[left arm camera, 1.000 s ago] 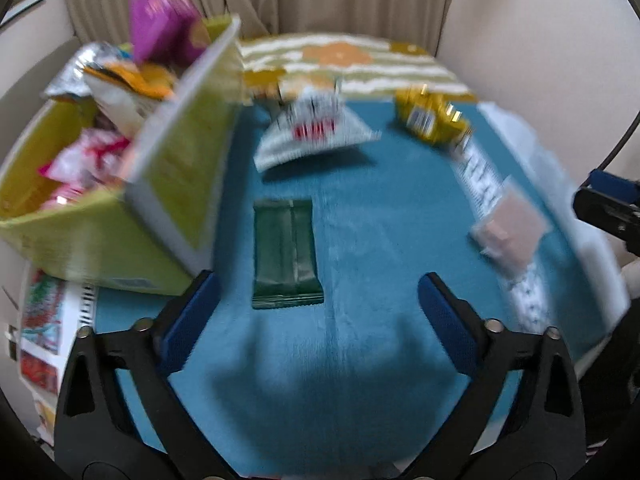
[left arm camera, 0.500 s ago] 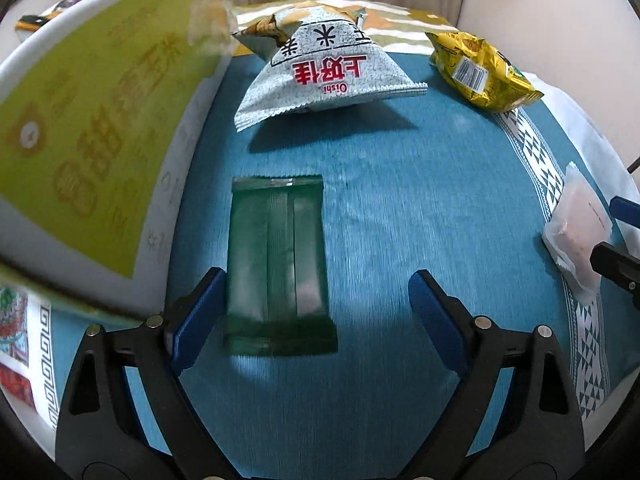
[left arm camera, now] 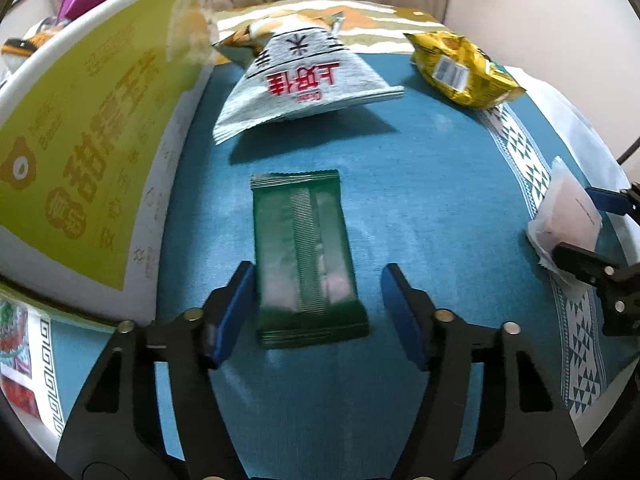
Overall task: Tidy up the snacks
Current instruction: 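Grasp the green packet with the left gripper while the right gripper grasps the pink square pack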
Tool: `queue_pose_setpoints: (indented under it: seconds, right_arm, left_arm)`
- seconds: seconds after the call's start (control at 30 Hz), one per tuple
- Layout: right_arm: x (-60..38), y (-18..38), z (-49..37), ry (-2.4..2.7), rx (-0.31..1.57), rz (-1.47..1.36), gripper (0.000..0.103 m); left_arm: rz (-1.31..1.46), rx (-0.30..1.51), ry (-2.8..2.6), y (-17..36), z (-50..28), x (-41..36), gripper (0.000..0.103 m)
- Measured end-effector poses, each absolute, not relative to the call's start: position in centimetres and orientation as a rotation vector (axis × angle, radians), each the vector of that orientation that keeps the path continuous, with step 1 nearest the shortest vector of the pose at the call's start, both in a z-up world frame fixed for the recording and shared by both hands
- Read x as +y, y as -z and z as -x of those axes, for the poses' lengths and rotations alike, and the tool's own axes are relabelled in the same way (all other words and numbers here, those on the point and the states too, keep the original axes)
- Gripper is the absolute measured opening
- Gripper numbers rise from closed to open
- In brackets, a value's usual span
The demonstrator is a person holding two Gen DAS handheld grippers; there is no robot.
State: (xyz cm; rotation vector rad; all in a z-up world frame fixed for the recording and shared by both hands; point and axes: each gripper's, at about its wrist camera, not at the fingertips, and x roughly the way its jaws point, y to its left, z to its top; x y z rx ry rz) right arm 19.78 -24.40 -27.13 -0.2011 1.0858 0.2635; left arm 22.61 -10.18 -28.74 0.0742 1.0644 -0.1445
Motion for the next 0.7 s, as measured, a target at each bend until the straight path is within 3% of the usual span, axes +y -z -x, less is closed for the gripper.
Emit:
queue_pose_setpoints:
  seconds: [0.13, 0.47, 0.57, 0.7]
  right_arm:
    - [-24.4, 27.3, -20.1, -0.286, 1.096, 0.209, 0.085]
    - [-23.2, 27.7, -20.4, -0.295, 1.095, 0.285, 0.092]
    - [-22.7, 28.2, -20.9, -0.313, 1.119, 0.303, 0.1]
    - [-22.3, 28.5, -20.8, -0.324, 1.125, 0.344, 0.1]
  left_arm:
    - [-0.083, 1.06, 0.17, 28.7, -23.1, -11.1, 0.044]
    - [-0.09, 1.084, 0.198, 28.8, -23.9, -11.3, 0.041]
    - [-0.096, 1.099, 0.202, 28.8, -24.2, -11.4, 0.041]
    - [-0.108, 1.107, 0.206, 28.9, -24.8, -11.6, 0.044]
